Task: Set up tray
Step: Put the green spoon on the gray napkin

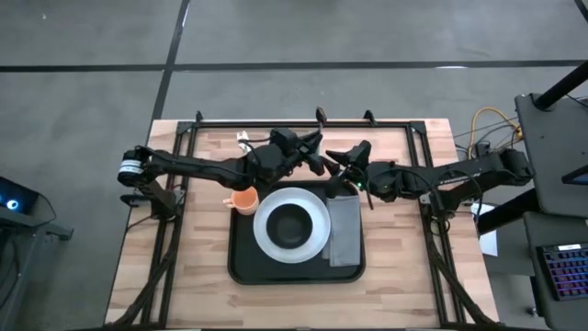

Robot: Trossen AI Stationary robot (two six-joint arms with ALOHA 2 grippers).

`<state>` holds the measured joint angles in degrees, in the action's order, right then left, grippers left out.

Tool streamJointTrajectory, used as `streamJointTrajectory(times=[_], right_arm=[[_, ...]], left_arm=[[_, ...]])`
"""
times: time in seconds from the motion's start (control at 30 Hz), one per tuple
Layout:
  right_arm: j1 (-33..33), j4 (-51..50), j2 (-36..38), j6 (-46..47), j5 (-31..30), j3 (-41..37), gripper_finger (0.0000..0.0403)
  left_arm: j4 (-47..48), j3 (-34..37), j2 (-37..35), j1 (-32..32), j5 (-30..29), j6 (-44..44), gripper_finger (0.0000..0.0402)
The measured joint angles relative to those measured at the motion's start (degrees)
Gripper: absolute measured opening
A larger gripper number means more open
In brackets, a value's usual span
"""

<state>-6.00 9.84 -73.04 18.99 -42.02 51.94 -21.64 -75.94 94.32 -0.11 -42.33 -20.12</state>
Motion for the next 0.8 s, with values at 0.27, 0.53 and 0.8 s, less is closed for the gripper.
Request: streamJointTrajectory(times=[0.27,0.53,0.8], right_arm=[[0.00,0.00,-0.10,0.13,2.41,0.00,0.0101],[0.09,-1.94,0.66,-2.95,7.52,0.00,0.0163],[0.02,-1.78,0.95,-5.67,7.32,0.00,0.0186]], left_arm=[[-0.97,0.07,0.00,-0.58,0.20,1.90,0.0020],[-2.62,0.07,0.00,-0.59,7.73,4.22,0.0020],[-3.34,0.28,-0.05,-0.61,10.43,5.07,0.0020]])
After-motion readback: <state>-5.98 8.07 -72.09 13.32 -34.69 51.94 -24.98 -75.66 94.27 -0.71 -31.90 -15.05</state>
